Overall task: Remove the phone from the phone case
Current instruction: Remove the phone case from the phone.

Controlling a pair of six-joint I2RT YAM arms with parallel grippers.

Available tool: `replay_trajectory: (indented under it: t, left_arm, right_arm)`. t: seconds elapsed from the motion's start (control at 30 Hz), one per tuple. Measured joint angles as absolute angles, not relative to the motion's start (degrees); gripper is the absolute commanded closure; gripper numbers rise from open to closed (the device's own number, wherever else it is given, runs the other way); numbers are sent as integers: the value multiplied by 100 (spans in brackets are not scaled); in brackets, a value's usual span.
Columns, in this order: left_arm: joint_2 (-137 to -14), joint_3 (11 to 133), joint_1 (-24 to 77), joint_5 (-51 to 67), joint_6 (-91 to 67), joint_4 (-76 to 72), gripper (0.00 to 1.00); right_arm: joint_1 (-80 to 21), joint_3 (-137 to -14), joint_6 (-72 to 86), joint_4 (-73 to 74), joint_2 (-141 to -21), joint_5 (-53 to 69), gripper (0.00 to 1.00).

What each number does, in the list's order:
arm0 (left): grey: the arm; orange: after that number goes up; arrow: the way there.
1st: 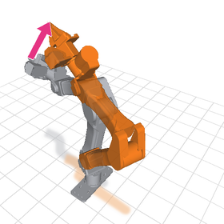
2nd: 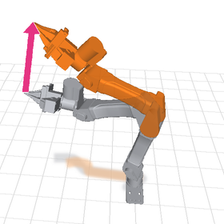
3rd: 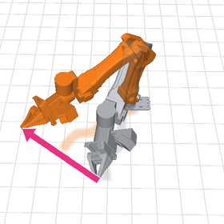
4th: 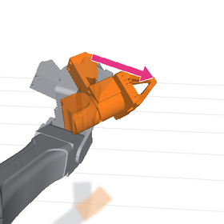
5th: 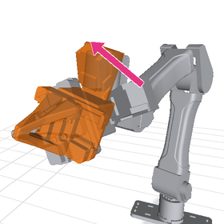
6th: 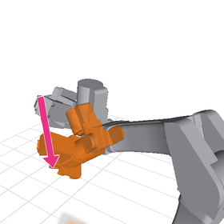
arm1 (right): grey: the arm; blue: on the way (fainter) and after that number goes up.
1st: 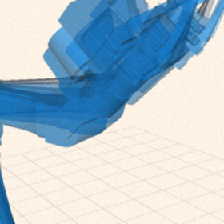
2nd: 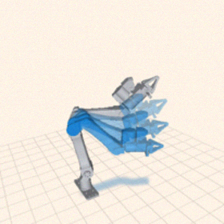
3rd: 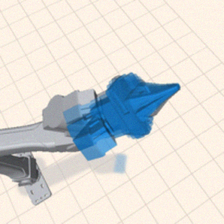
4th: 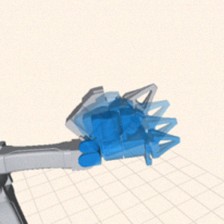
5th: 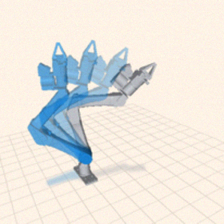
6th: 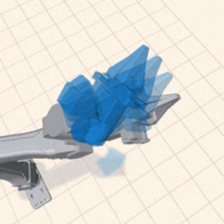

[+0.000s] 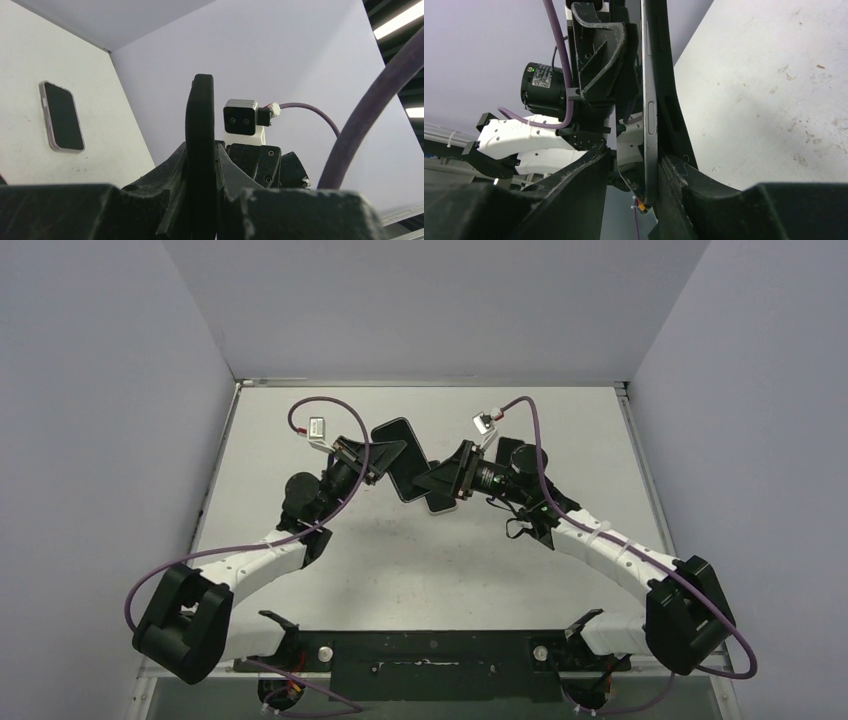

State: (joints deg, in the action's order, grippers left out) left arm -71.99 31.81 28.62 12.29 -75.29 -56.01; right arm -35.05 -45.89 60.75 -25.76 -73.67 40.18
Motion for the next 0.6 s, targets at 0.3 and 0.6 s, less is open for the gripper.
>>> replay_trajectory:
  t: [0.3, 0.6]
  left_arm:
    - [-7310, 3175, 2952, 1041, -7446, -5977, 76]
    - [-6836, 3052, 2902, 1739, -6812, -5502, 38]
  right_arm:
    - [-3308, -4589, 6512, -3216, -7653, 4348, 96]
    - [-3050, -4589, 6901, -3680, -7669, 4466, 100]
